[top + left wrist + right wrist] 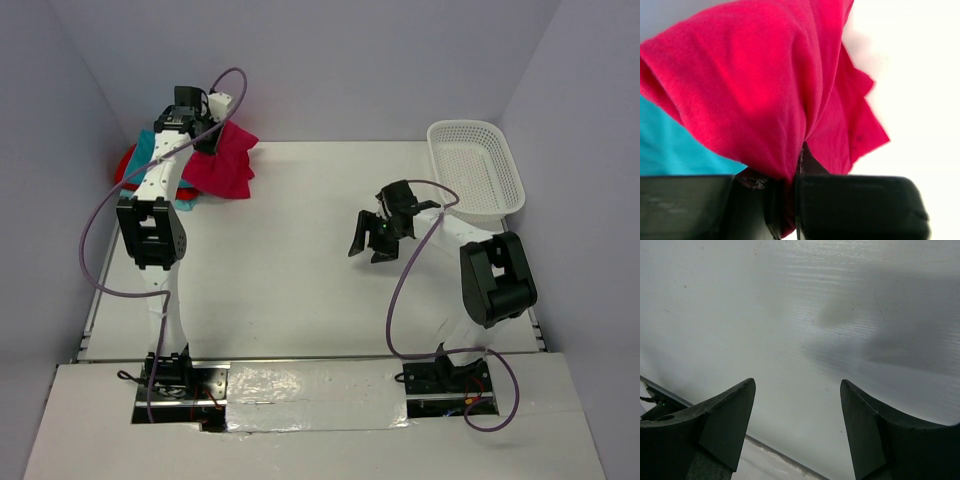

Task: Fold and stack the t-shirts
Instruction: Put the neatly folded tshirt into the corner of the board with the left arm

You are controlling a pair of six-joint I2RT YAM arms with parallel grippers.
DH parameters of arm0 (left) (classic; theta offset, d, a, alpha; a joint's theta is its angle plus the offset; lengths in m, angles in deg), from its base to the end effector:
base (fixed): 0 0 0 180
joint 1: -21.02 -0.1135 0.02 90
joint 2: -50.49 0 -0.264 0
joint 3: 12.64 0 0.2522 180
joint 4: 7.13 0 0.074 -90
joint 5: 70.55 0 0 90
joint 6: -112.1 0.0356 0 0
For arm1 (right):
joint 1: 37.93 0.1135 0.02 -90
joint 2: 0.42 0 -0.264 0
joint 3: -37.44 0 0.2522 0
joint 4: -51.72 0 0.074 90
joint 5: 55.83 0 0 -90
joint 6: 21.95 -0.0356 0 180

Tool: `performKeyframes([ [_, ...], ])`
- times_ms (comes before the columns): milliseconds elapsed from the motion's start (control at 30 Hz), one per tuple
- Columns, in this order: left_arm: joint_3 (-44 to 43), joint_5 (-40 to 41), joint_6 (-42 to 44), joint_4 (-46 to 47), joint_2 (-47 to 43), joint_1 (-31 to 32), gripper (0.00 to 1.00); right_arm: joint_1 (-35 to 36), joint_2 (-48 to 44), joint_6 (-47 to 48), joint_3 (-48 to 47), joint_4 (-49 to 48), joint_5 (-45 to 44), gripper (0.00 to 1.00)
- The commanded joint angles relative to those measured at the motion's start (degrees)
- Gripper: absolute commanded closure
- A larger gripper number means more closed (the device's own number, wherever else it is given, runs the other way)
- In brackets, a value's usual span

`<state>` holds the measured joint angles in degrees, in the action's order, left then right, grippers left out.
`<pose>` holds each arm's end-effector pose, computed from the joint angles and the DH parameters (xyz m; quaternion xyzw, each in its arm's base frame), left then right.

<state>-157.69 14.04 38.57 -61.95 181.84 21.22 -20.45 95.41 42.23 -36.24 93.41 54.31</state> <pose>0.5219 -0.0052 0.2994 0.1511 0.8969 0.0159 0.4152 0.3089 0.1101 0.1846 0.0303 0.9594 0.2405 0.1443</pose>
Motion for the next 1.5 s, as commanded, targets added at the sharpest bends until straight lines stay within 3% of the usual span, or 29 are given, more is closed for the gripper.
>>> performKeyframes([
  [0, -2.7, 2.7, 4.4, 4.4, -4.6, 0.7, 1.0, -0.2, -0.5, 1.0, -1.6, 0.7, -0.8, 0.24],
  [200, -5.7, 0.0, 3.9, 2.8, -5.7, 0.0, 1.0, -0.3, 0.1, 1.1, -0.9, 0.6, -0.9, 0.24],
  [600, -10.1, -7.2, -1.2, 2.7, -7.3, -10.7, 1.0, -0.3, 1.9, 1.7, -1.4, 1.3, -0.9, 0.24],
  [1000, -10.2, -7.7, -5.6, 4.5, 5.7, -19.4, 0.98, -0.3, 3.4, 3.2, -5.0, 4.3, -0.9, 0.24],
  [1033, -10.2, -7.5, -5.7, 5.5, 6.3, -19.6, 0.95, -0.3, 3.4, 3.3, -5.1, 4.4, -0.8, 0.24],
  [1100, -10.9, -4.2, -6.5, 7.3, 7.9, -20.5, 0.78, -0.3, 3.7, 3.5, -5.5, 4.8, -0.5, 0.24],
  [1133, -12.2, -2.9, -8.3, 8.4, 9.3, -20.9, 0.53, -0.3, 3.7, 3.5, -5.8, 5.0, -0.5, 0.24],
  [1233, -13.2, 0.9, -13.8, 10.7, 9.7, -23.6, 0.01, -0.2, 3.7, 3.5, -6.5, 5.7, -0.5, 0.24],
  [1467, -10.0, -4.2, -15.9, 14.5, 1.5, -25.9, 0.01, -0.2, 0.9, 3.3, -7.1, 6.5, -0.5, 0.23],
])
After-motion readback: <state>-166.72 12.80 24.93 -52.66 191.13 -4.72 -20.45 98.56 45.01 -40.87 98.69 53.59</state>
